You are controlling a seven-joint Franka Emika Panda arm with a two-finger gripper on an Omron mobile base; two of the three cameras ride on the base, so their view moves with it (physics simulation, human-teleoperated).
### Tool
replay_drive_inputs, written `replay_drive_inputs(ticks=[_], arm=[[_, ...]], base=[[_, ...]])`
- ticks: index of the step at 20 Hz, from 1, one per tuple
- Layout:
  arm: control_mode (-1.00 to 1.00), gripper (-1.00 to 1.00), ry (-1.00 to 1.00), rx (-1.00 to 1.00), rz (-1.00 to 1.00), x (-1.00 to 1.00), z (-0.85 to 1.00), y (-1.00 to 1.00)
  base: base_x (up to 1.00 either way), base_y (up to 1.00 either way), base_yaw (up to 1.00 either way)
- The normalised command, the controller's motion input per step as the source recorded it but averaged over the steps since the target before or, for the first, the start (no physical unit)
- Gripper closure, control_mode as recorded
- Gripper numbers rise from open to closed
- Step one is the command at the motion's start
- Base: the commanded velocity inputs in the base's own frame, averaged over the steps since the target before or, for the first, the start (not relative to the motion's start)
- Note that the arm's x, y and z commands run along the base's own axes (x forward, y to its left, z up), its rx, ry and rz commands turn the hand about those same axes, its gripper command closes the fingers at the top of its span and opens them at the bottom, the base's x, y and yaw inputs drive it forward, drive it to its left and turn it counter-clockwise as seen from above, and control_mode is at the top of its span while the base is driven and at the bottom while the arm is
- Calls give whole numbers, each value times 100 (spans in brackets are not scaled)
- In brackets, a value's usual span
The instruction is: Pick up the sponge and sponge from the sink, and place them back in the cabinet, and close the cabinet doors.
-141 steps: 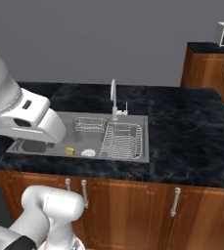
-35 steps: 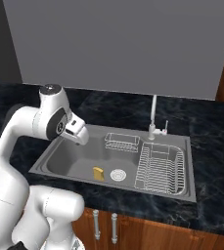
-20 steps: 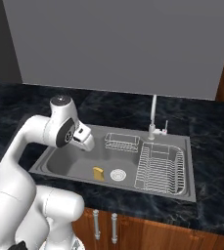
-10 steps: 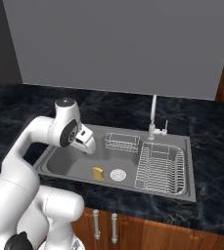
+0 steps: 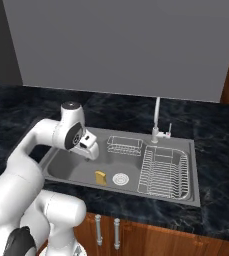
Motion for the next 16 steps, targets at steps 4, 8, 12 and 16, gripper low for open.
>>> replay_drive_inputs(ticks=[4,8,12,16], arm=[[-100,-100,6,0,3,7,-27,0],[-100,-100,8,0,5,1,-23,0],[-100,-100,8,0,3,3,-20,0],[-100,-100,10,0,3,3,-12,0]], base=[[0,0,0],[0,0,0],[0,0,0],[0,0,0]])
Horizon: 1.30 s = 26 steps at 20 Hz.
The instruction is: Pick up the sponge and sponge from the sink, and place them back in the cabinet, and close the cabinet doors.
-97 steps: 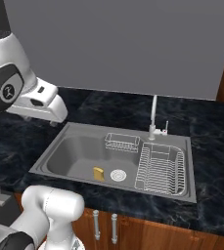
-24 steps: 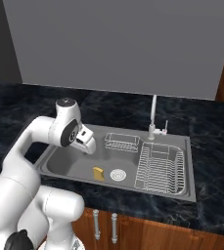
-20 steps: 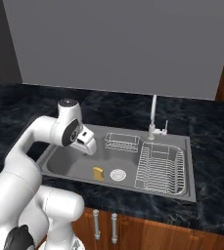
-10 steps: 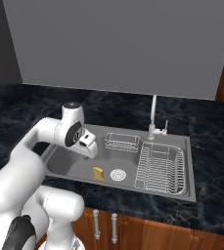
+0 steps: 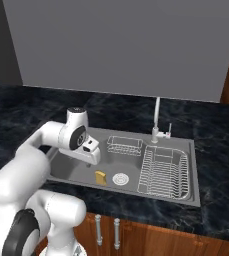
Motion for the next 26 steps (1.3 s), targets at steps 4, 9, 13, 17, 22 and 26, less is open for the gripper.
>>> replay_drive_inputs(ticks=[4,9,13,17,22,26], arm=[[-100,-100,12,0,2,8,-6,0],[-100,-100,7,0,2,17,-12,-1],[-100,-100,2,0,3,19,-13,-4],[-100,-100,0,0,3,23,-19,-5],[-100,-100,0,0,2,22,-23,-7],[-100,-100,0,0,0,18,-18,-4]], base=[[0,0,0],[0,0,0],[0,0,0],[0,0,0],[0,0,0],[0,0,0]])
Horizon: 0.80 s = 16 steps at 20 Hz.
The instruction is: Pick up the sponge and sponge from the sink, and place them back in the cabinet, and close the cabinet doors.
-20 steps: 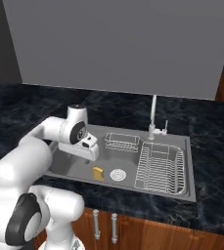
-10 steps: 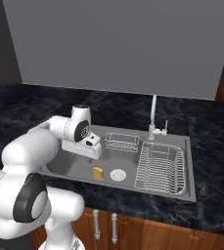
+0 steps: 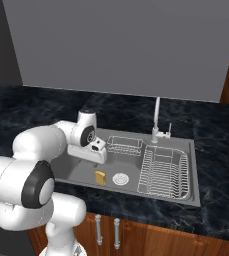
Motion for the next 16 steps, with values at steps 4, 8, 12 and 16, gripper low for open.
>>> replay_drive_inputs(ticks=[4,8,12,16], arm=[[-100,-100,0,0,0,6,-17,-2],[-100,-100,-1,0,0,0,-13,-1],[-100,-100,-2,0,0,0,-14,0],[-100,-100,-5,-2,0,0,-14,0]], base=[[0,0,0],[0,0,0],[0,0,0],[0,0,0]])
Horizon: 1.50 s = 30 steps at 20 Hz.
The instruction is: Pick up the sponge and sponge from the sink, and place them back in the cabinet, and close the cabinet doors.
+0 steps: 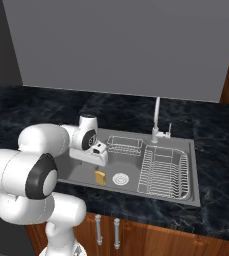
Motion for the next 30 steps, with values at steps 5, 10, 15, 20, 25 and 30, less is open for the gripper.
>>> replay_drive_inputs(ticks=[5,10,15,20,25,30], arm=[[-100,-100,-7,-3,0,0,-8,-1],[-100,-100,-6,-3,0,0,-6,0],[-100,-100,-5,-2,0,0,-10,0],[-100,-100,-2,0,0,0,-8,0],[-100,-100,0,0,0,0,-1,0],[-100,-100,0,0,0,3,0,0]], base=[[0,0,0],[0,0,0],[0,0,0],[0,0,0],[0,0,0],[0,0,0]])
